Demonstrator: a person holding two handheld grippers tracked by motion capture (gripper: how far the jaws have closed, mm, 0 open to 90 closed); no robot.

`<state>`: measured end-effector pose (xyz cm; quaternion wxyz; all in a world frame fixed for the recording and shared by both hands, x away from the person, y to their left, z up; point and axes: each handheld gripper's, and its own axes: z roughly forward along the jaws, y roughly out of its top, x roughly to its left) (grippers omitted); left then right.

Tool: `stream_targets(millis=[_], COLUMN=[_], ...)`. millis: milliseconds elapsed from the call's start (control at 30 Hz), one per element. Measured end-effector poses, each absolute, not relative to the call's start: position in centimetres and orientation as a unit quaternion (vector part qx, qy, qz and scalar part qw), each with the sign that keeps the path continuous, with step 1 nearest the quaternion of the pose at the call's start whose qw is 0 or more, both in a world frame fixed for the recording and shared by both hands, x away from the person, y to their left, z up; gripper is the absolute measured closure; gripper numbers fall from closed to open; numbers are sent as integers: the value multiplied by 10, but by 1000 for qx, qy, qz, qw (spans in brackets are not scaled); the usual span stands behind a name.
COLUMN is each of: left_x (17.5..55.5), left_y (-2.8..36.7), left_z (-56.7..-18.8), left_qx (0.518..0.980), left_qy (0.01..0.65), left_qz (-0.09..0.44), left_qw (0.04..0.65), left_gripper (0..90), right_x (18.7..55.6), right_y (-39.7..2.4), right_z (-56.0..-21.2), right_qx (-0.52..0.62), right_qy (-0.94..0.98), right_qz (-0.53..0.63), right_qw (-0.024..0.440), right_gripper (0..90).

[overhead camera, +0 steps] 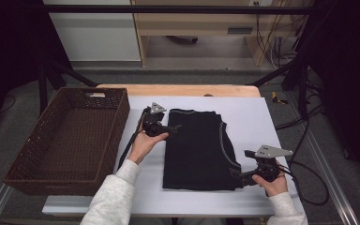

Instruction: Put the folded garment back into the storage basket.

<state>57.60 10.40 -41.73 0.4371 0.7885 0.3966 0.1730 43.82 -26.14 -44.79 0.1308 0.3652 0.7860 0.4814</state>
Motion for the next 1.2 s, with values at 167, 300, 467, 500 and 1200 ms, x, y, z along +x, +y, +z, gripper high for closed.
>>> stream_targets(millis=[167, 300, 467, 500, 1200], left_x=[583, 589, 596, 598, 620], left_y=[100, 98, 96, 96, 99], left_z=[-419, -425, -431, -431, -462], left_qx=[786, 786, 785, 787, 785], left_qy=[399, 403, 411, 413, 451], left_qz=[179, 183, 186, 189, 190], left_qw=[437, 432, 423, 419, 379], left_gripper=[19, 23, 25, 25, 151], right_x=[438, 439, 439, 439, 439], right_y=[-261, -261, -260, -260, -260], right_z=[-448, -449, -449, -449, -450], right_qx=[365, 365, 365, 365, 365], right_qy=[787, 787, 787, 788, 790], right_qz=[481, 481, 479, 479, 475], right_qw=[131, 130, 130, 130, 132], right_gripper=[3, 3, 3, 3, 3])
